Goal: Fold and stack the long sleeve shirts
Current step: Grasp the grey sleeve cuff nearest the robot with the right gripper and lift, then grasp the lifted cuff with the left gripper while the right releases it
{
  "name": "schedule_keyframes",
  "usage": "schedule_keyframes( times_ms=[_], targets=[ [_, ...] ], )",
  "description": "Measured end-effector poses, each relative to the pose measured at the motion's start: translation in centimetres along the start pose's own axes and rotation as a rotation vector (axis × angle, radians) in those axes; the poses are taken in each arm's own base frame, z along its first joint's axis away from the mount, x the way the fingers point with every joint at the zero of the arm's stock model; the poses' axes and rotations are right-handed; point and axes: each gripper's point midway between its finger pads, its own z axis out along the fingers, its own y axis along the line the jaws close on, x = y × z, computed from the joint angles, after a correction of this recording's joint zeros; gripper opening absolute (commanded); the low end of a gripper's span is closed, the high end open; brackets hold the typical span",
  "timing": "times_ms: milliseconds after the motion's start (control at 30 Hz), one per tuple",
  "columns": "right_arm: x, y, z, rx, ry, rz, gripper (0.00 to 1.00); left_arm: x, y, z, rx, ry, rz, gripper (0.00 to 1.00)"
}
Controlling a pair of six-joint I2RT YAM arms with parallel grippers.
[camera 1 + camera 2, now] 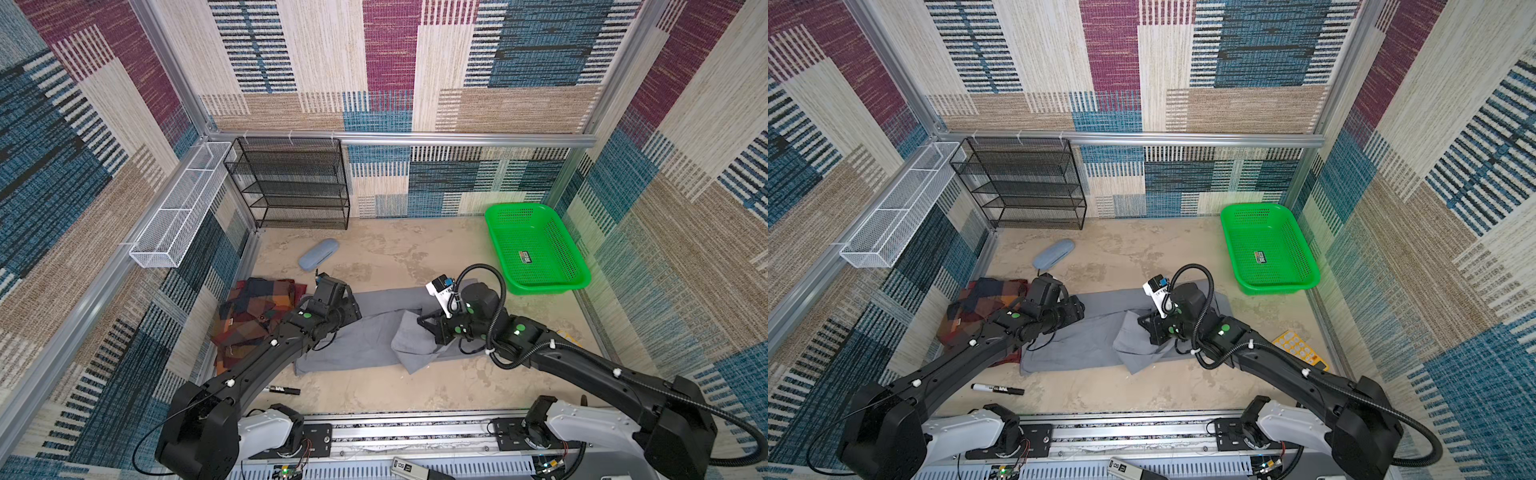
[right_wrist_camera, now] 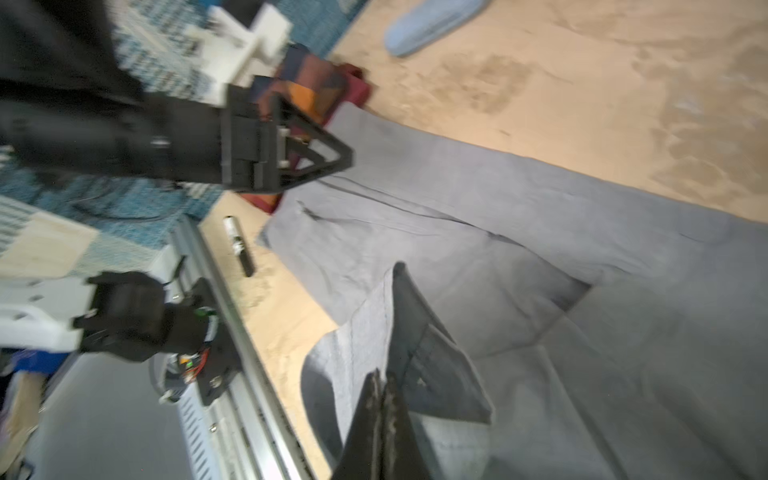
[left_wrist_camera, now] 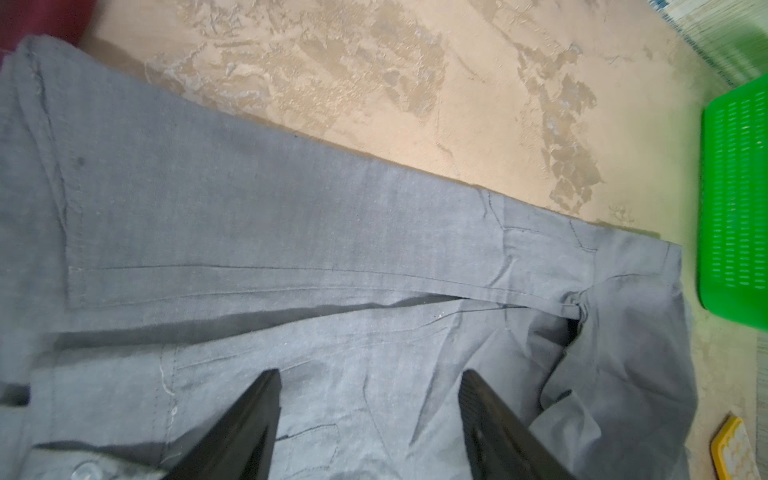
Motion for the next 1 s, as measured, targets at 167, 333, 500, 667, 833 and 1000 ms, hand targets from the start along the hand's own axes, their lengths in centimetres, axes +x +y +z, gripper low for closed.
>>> schedule_keyframes(
  times_ms=[167, 333, 500, 667, 833, 1000],
  targets=[
    [3.0, 3.8, -2.4, -0.240, 0.008, -0.033, 0.13, 0.3, -0.6, -0.1, 0.022, 0.013, 0.007, 0.72],
    [5.0, 5.6, -4.2, -0.357, 0.014, -0.015, 0.55, 0.9, -1.1, 0.1, 0.033, 0.031, 0.021, 0.72],
    [6.3, 4.9, -3.9, -0.322, 0.082, 0.067, 0.71, 1.7, -2.3, 0.3, 0.062, 0.062, 0.046, 0.72],
    [6.6, 2.3, -3.4, -0.141, 0.130, 0.193, 0.63, 2.4, -3.2, 0.1, 0.080, 0.074, 0.071, 0.72],
    [9.1, -0.6, -2.9, 0.031, 0.214, 0.318, 0.61, 4.5, -4.3, 0.5, 0.091, 0.122, 0.123, 0.72],
    [13.6, -2.9, -2.3, 0.156, 0.322, 0.400, 0.61, 7.4, -5.7, 0.8, 0.097, 0.187, 0.194, 0.74]
  ],
)
